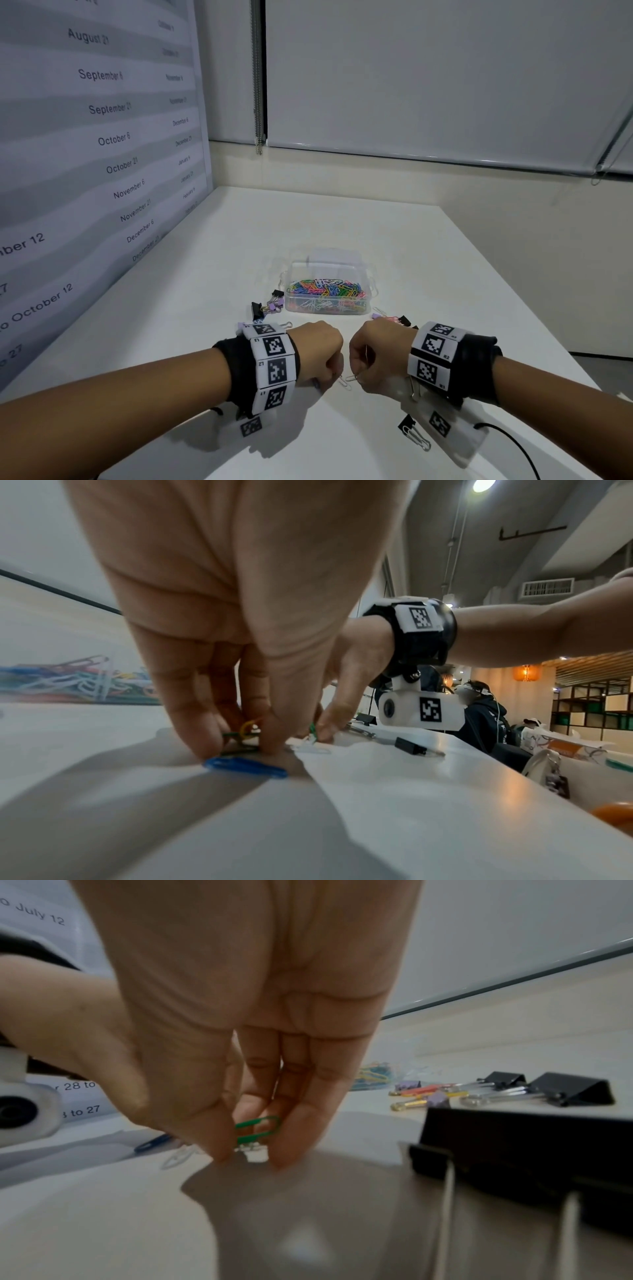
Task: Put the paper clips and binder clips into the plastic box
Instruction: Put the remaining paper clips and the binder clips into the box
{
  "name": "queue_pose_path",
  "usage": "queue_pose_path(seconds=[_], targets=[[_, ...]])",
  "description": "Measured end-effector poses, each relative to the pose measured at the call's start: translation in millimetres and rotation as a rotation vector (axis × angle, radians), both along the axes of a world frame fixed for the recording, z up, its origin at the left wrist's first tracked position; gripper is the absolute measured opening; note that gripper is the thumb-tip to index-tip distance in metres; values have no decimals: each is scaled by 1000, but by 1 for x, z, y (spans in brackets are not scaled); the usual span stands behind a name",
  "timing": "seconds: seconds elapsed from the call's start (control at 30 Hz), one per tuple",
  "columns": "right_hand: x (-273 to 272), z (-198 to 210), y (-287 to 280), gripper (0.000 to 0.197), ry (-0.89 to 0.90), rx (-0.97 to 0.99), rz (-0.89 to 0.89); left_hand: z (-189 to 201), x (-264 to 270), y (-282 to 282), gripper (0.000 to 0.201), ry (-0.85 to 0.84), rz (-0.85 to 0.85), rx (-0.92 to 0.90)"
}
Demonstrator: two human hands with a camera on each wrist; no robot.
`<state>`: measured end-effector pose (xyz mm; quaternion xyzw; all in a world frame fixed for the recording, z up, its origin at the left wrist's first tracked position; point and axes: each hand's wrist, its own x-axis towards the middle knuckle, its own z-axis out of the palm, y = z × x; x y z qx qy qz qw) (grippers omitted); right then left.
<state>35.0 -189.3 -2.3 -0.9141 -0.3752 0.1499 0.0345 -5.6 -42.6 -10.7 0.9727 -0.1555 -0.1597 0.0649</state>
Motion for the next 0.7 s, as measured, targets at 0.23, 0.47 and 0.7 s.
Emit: queue_pose_path(seconds=[0.23, 0.47, 0.7], targets=[[-2, 4, 4, 13, 61, 13, 17, -1, 4, 2, 20, -2, -1, -76], [6, 5, 5, 17, 134, 43, 26, 33, 43, 20, 22, -237, 79, -207], [13, 6, 13, 19, 120, 84, -18, 43, 82, 50, 27, -347, 310, -287]])
